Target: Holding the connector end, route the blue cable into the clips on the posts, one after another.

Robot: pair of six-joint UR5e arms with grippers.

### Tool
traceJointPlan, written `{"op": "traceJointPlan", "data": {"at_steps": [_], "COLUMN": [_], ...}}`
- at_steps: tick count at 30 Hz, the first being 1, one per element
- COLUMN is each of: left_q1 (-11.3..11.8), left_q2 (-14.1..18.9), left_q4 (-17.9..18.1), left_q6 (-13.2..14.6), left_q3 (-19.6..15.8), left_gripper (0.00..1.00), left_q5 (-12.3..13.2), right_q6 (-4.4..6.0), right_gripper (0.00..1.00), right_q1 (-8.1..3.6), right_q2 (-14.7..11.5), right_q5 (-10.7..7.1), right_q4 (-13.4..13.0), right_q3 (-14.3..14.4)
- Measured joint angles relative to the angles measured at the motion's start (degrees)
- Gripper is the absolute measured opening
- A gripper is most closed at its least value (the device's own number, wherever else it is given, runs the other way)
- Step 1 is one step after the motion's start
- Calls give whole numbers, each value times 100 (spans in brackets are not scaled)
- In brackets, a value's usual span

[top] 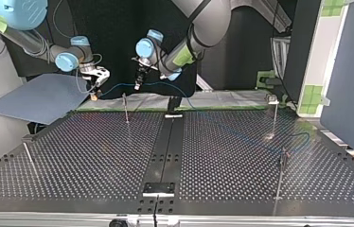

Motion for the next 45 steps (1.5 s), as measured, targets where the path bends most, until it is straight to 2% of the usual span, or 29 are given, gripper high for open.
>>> {"op": "traceJointPlan", "data": {"at_steps": [6,14,20,27,34,38,45], "left_q1": [-18,0,22,58,67,68,99], "left_q2": [-121,-171,-322,-347,-347,-348,-348], "left_q4": [12,80,72,71,86,83,74], "left_q6": [-93,-338,-397,-402,-450,-460,-470], "left_q3": [274,457,541,566,672,747,777], "left_gripper": [0,0,0,0,0,0,0], "left_q5": [-77,-4,39,96,173,178,160], "right_q6": [19,136,128,137,117,87,93], "right_gripper": [0,0,0,0,0,0,0], "right_q1": [-40,-131,-234,-306,-305,-259,-230], "right_q2": [11,82,85,88,88,89,89], "right_q5": [-285,-616,-667,-670,-686,-754,-800], "right_q4": [-21,-31,105,132,131,140,164], "right_q3": [-29,-77,-201,-252,-256,-297,-404]}}
